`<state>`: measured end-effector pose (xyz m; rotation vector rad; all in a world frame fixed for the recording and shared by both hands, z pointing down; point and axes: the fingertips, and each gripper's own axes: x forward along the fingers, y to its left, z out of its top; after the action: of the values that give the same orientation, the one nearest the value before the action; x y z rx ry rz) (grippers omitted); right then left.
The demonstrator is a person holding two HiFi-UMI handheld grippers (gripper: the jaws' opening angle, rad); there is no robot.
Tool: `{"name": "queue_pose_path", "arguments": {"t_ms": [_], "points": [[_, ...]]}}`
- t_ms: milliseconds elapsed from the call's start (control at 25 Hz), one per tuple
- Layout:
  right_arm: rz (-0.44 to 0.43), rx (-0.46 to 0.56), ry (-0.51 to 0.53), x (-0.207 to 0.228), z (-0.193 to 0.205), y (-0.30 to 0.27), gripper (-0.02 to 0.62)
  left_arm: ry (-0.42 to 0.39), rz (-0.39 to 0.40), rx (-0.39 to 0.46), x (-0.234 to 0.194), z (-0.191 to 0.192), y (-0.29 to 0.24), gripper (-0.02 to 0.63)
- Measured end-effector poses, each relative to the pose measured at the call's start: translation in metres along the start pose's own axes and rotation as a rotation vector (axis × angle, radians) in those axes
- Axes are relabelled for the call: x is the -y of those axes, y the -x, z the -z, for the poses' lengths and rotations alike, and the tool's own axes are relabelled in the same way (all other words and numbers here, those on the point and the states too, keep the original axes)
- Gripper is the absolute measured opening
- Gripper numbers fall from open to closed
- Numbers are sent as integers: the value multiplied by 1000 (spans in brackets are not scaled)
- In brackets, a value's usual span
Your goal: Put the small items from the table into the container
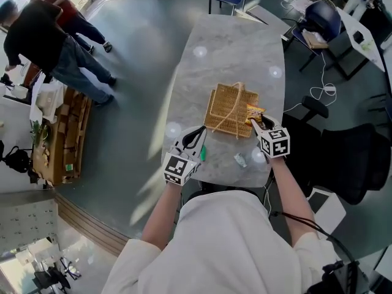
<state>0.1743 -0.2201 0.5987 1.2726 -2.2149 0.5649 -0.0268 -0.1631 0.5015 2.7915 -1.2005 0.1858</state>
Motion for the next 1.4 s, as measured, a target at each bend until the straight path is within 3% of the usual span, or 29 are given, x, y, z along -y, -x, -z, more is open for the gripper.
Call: {"name": "queue_pose_path", "arguments": {"t_ms": [360,800,920,1400], "points": [[-55,-6,12,14,-36,-29,143,-32,4,35,-24,-39,-39,6],[-112,16,18,7,-40,-46,144,-7,-37,12,-32,-26,-35,6],[-130,5,-24,7,-36,-51,224,-10,-37,12,-31,-25,-32,6],[-98,11,22,6,-35,-36,224,-16,-33,26,-28,-31,-29,6]]}}
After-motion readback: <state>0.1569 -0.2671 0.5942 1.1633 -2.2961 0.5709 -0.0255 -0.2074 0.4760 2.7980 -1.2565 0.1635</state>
